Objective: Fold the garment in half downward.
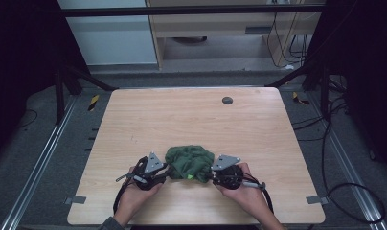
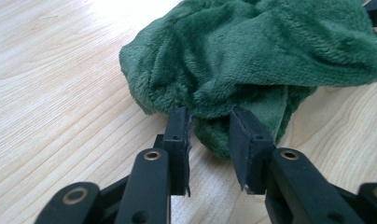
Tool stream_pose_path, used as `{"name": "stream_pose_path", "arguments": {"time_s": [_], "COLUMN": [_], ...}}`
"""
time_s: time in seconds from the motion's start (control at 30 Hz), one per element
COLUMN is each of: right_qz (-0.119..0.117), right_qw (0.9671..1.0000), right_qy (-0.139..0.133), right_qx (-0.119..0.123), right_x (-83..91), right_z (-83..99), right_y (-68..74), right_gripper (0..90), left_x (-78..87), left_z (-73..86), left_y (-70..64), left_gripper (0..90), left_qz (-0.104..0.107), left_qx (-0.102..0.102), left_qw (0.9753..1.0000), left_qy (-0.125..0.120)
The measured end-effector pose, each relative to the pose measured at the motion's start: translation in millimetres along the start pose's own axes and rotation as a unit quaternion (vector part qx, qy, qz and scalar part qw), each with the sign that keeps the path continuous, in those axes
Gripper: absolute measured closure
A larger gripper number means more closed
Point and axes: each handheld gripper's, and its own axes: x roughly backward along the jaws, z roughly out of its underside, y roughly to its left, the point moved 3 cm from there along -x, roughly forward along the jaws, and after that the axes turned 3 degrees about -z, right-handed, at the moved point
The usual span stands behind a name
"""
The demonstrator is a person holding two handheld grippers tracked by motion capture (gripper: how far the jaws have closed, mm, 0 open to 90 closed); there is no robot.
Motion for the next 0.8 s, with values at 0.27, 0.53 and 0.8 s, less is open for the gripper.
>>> {"name": "stream_pose_path", "arguments": {"time_s": [0.27, 0.53, 0.8], "right_qz": [0.006, 0.013, 0.022], "right_qw": [0.9999, 0.9997, 0.9990], "right_qy": [-0.003, -0.001, 0.014], "right_qx": [-0.012, -0.019, -0.037], "right_x": [3.3, 12.0, 17.6], "right_z": [-0.5, -0.4, 7.9], "right_y": [-4.3, -11.1, -19.8], "right_gripper": [56.7, 44.3, 24.9], "left_x": [4.0, 7.1, 12.9], "left_z": [2.8, 3.6, 0.8], "left_y": [1.7, 4.4, 16.1], "left_gripper": [62.5, 52.9, 27.5], "left_qz": [-0.007, -0.010, -0.013], "left_qx": [0.004, 0.016, 0.050], "left_qw": [1.0000, 0.9998, 0.9985], "left_qy": [-0.001, 0.002, 0.018]}}
